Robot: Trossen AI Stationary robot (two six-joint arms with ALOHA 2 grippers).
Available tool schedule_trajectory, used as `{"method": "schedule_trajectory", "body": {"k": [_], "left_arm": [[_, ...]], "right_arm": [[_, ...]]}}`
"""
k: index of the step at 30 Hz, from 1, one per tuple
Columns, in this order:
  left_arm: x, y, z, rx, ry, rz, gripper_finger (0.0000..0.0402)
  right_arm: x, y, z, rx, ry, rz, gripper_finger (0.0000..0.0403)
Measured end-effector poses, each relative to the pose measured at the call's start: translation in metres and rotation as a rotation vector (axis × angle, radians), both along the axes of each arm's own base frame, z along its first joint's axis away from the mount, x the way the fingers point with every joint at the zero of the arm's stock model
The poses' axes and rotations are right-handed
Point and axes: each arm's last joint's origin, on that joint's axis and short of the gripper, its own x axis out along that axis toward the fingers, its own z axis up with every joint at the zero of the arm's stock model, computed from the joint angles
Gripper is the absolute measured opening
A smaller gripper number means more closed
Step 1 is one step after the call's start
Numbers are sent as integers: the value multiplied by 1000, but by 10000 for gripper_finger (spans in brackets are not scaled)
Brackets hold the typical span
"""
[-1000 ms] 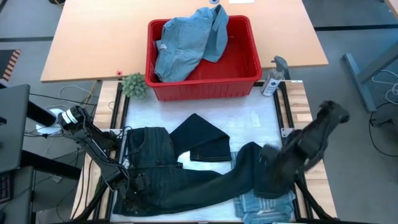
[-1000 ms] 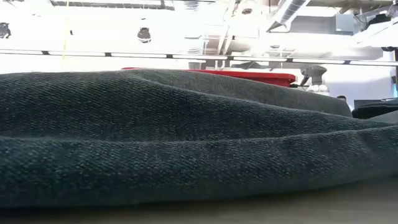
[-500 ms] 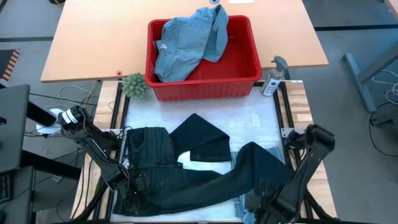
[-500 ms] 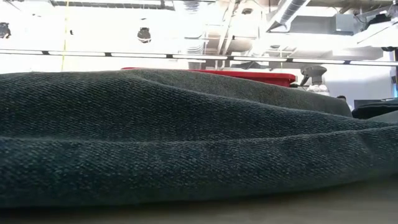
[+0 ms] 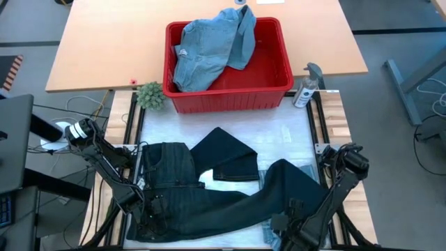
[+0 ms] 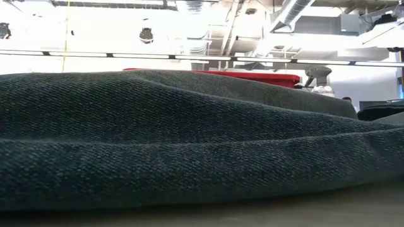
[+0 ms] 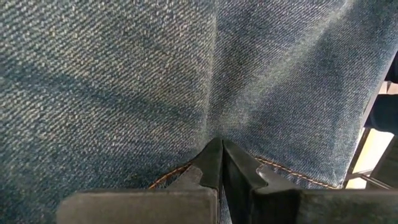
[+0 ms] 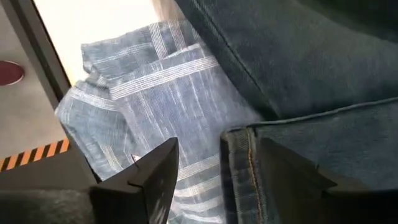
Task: Fold Laundry from Bin
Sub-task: Fold the blue denim pants
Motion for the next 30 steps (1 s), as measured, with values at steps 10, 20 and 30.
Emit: {"method": "schedule_trajectory", "body": {"k": [10,20,30], "left_arm": [[1,0,0,13,-18,7,0],[1,0,0,10,-13,3,0],[1,1,0,15,-20,-15,0]], "right_arm": [[0,-7,-18,-88,47,-123,239],[1,-6,-10,-28,110,-172,20],[3,-10,58,49,68,-118,16]]}}
